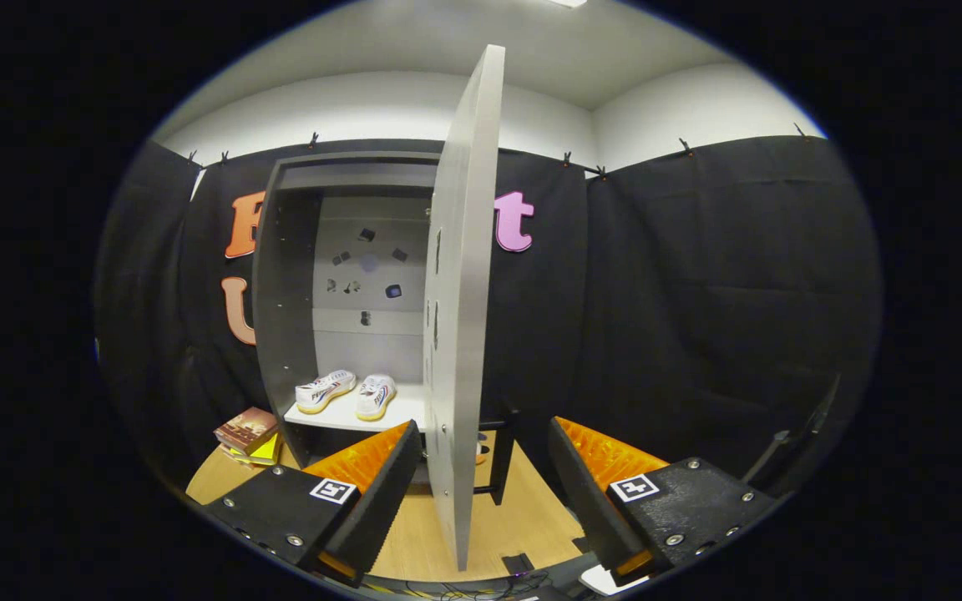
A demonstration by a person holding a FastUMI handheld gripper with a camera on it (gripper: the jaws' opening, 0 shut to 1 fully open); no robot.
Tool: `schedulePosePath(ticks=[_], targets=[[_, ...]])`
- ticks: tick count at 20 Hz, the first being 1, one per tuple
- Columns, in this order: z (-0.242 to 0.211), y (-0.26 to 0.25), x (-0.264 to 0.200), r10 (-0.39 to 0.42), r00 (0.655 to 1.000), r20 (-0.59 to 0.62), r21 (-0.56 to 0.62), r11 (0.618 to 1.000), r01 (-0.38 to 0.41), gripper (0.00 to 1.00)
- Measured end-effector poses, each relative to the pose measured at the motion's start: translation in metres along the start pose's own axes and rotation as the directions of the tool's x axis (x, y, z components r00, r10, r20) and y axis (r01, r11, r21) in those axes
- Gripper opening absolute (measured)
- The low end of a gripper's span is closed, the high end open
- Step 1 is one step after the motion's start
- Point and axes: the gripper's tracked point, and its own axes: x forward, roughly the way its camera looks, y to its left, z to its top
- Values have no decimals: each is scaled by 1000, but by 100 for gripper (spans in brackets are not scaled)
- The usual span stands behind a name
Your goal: Open the shoe cabinet door, grab the shoes and put them into the shoe cabinet, then close the shoe cabinet door.
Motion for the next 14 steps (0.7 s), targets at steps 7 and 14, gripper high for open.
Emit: schedulePosePath(ticks=[7, 14], targets=[[-15, 37, 22, 117, 993, -27, 2, 993, -117, 98], [-7, 98, -2, 198, 980, -28, -34, 979, -199, 98]])
